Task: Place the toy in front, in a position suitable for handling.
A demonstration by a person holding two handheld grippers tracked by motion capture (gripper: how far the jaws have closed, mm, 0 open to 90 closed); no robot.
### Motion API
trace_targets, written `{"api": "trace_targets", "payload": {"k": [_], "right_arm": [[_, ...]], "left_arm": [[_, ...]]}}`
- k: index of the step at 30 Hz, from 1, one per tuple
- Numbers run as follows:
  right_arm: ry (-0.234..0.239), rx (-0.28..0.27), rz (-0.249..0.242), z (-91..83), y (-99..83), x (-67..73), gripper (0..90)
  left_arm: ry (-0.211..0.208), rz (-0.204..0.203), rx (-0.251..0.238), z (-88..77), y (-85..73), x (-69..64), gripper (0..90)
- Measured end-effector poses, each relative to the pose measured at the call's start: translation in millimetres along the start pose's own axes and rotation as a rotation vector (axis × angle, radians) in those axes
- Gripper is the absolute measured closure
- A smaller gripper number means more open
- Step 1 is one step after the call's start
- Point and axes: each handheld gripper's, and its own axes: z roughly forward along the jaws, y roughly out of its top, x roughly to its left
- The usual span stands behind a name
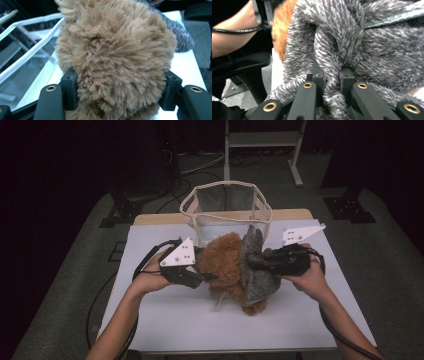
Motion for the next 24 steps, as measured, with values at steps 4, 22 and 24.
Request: {"api": "trace_targets", "payload": {"k": [4, 22, 24], "right_arm": [[-0.027, 0.000, -0.052, -27.0, 33.7, 1.9, 79.1], [-0.088, 0.252, -0.133, -17.7, 82.0, 3.2, 78.8], [-0.099, 0.236, -0.119, -23.3, 77.7, 0.4, 78.9]], "left_arm": [[-0.018, 0.032, -0.015, 21.4, 22.2, 2.9, 34.1], [-0.046, 0.063, -0.041, 59.5, 48.8, -1.9, 21.5], [-0.038, 0.040, -0.060, 59.4, 47.0, -1.8, 16.2]]}}
